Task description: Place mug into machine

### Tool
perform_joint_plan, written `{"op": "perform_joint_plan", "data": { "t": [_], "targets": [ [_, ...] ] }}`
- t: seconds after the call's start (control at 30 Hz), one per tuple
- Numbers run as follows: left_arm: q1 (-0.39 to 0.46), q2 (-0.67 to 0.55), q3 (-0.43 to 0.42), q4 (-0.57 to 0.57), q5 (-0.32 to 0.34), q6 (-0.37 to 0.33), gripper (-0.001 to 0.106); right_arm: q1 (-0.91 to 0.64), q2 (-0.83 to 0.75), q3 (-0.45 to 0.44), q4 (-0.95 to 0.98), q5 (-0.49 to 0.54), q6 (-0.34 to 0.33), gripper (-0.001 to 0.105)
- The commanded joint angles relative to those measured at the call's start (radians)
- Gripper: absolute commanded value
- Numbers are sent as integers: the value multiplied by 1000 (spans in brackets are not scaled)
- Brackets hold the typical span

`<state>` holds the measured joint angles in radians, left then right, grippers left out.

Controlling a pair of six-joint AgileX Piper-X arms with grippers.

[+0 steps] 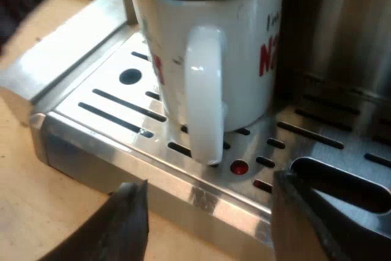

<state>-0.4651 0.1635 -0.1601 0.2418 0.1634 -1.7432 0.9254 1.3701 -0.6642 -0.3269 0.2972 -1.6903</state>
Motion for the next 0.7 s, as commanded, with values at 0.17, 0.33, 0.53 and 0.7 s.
{"op": "perform_joint_plan", "data": {
  "t": [0.17, 0.33, 0.53, 0.7],
  "targets": [
    [-4, -3, -138, 89, -3, -4, 81, 118, -282, 7, 259, 87, -4, 15],
    [-4, -5, -248, 226, -3, -2, 81, 217, -375, 2, 261, 206, -19, 0],
    [-4, -7, -367, 344, 9, -2, 81, 309, -428, 2, 249, 309, -20, 0],
    [-4, -9, -427, 391, 22, -2, 81, 350, -415, -27, 239, 378, -17, 0]
  ]
}}
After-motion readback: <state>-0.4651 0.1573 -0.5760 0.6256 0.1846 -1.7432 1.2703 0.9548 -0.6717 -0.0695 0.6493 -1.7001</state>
